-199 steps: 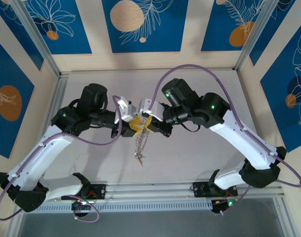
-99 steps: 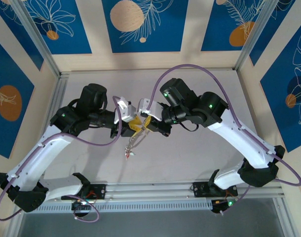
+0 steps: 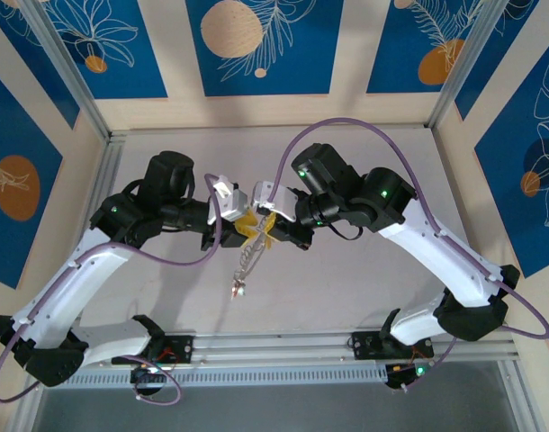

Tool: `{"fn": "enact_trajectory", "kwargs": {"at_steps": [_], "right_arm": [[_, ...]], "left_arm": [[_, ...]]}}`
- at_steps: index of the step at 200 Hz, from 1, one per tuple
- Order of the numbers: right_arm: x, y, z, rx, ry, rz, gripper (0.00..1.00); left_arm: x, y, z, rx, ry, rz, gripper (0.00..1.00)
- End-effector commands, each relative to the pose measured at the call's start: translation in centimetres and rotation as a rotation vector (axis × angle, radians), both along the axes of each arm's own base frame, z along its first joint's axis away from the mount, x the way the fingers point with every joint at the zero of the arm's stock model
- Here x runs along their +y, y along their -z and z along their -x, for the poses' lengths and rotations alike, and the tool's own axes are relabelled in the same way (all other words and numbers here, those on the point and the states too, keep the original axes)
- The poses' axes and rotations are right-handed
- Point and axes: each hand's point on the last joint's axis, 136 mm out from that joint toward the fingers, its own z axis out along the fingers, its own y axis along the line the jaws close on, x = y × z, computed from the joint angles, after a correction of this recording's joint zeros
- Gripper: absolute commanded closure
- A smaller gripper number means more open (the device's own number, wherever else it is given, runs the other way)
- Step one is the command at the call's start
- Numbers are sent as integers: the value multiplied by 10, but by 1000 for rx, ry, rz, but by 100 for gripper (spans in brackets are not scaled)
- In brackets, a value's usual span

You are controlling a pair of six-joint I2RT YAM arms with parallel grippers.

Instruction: Put the keys on the keyring

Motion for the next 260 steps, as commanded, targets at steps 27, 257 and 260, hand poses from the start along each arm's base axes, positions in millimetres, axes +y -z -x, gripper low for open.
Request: {"fn": "enact_trajectory", "kwargs": {"at_steps": [27, 257, 260], "right_arm": [[6, -21, 14, -13, -63, -77, 100], [11, -42, 9, -69, -52, -172, 100], [11, -42, 9, -70, -53, -174, 100]], "left_arm": [[-6, -7, -2, -30, 27, 24, 72], [-18, 23, 2, 24, 50, -56, 88], [-18, 23, 1, 21, 49, -56, 90]]}}
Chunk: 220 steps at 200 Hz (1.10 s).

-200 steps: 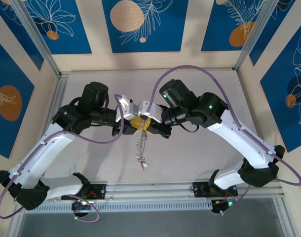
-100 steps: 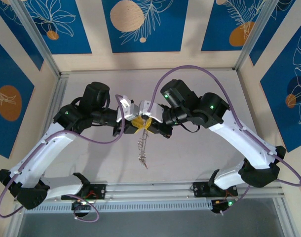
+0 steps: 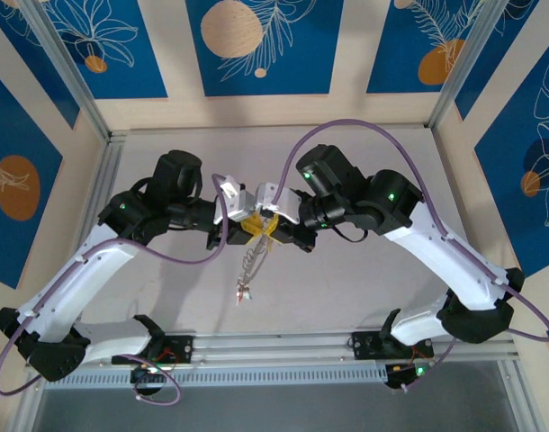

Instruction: Put the keys on the keyring

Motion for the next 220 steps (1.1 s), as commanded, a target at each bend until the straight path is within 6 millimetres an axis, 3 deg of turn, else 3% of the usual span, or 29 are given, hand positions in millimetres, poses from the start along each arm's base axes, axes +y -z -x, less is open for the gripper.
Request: {"fn": "enact_trajectory", "kwargs": {"at_steps": [1, 13, 49, 67, 94, 143, 220], "right_arm": [[14, -35, 2, -60, -40, -152, 100], [14, -35, 2, -61, -41, -156, 100], [14, -36, 2, -54, -32, -177, 100], [9, -35, 1, 17, 1, -202, 79], [-5, -20, -2, 101, 93, -228, 59], [-19, -7, 2, 280, 151, -319, 60], [-10, 3, 4, 400, 110, -341, 59]], "left_arm": [[-7, 18, 1, 23, 14, -54, 91], [-8, 16, 1, 9, 12, -44, 100], [-8, 5, 5, -14, 20, 1, 100], [-8, 5, 3, -23, 9, 8, 100], [-9, 1, 5, -23, 17, 49, 100], [-5, -12, 10, -23, 33, 104, 100], [2, -20, 18, -21, 43, 133, 100]]}}
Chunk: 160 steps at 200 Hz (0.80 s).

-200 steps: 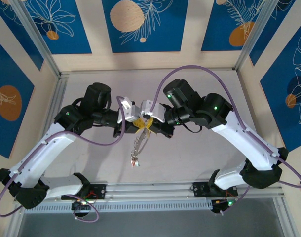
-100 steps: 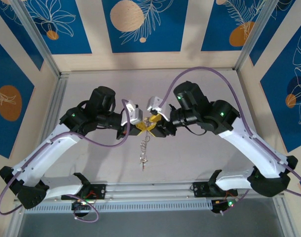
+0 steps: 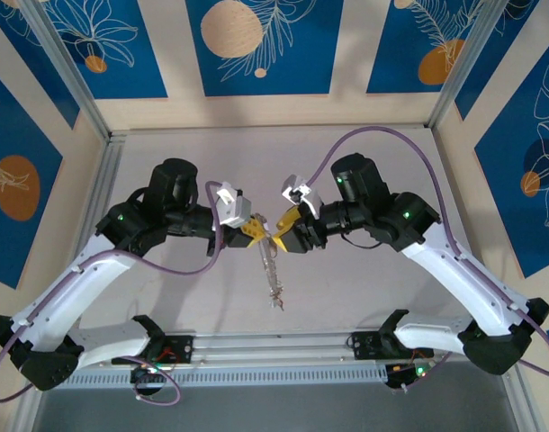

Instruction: Put the keys on the keyring

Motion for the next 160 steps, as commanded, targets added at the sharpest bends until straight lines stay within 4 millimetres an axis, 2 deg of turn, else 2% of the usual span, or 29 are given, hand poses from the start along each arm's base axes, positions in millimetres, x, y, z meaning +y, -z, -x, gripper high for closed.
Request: {"fn": "enact_trajectory", "kwargs": {"at_steps": [1, 37, 65, 104, 160], "right_arm": [[5, -6, 7, 41, -44, -49, 60], [6, 2, 10, 61, -62, -39, 78], [3, 9, 11, 73, -58, -20, 88], [-1, 13, 11, 63, -33, -21, 93], [7, 14, 3, 89, -43, -63, 93]], "left_arm": [[2, -13, 7, -17, 31, 55, 100], [2, -14, 6, -21, 26, 62, 100], [0, -15, 4, -24, 18, 69, 100], [0, -19, 3, -35, 15, 91, 100], [1, -37, 8, -66, 28, 178, 100]]}}
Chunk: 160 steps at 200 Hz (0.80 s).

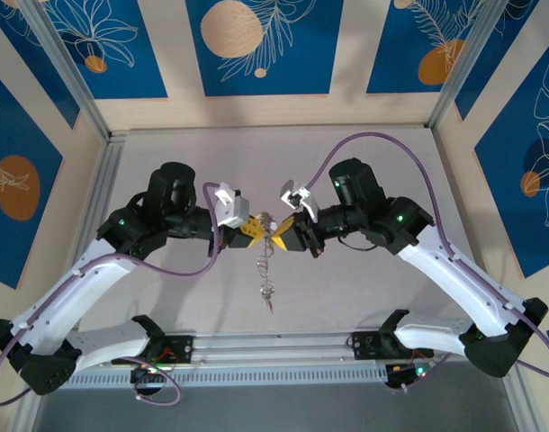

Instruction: Put the keys on the keyring

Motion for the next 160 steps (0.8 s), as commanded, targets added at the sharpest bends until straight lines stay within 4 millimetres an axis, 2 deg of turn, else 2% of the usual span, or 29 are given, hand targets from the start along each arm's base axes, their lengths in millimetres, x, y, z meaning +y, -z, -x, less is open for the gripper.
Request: {"fn": "enact_trajectory", "kwargs": {"at_steps": [1, 51, 82, 96, 114, 160], "right_arm": [[2, 3, -2, 36, -2, -15, 93], [14, -8, -12, 48, -15, -63, 93], [20, -14, -10, 49, -34, -102, 90], [19, -17, -9, 40, -33, -110, 85], [13, -22, -7, 14, -8, -118, 76], [-16, -38, -2, -117, 102, -140, 64]], "left_arm": [[0, -38, 11, -74, 50, 136, 100], [0, -48, 17, -73, 72, 210, 100], [-1, -49, 17, -64, 73, 234, 100], [-2, -48, 16, -56, 71, 238, 100], [-1, -47, 13, -60, 55, 236, 100], [0, -45, 8, -54, 34, 228, 100]]}}
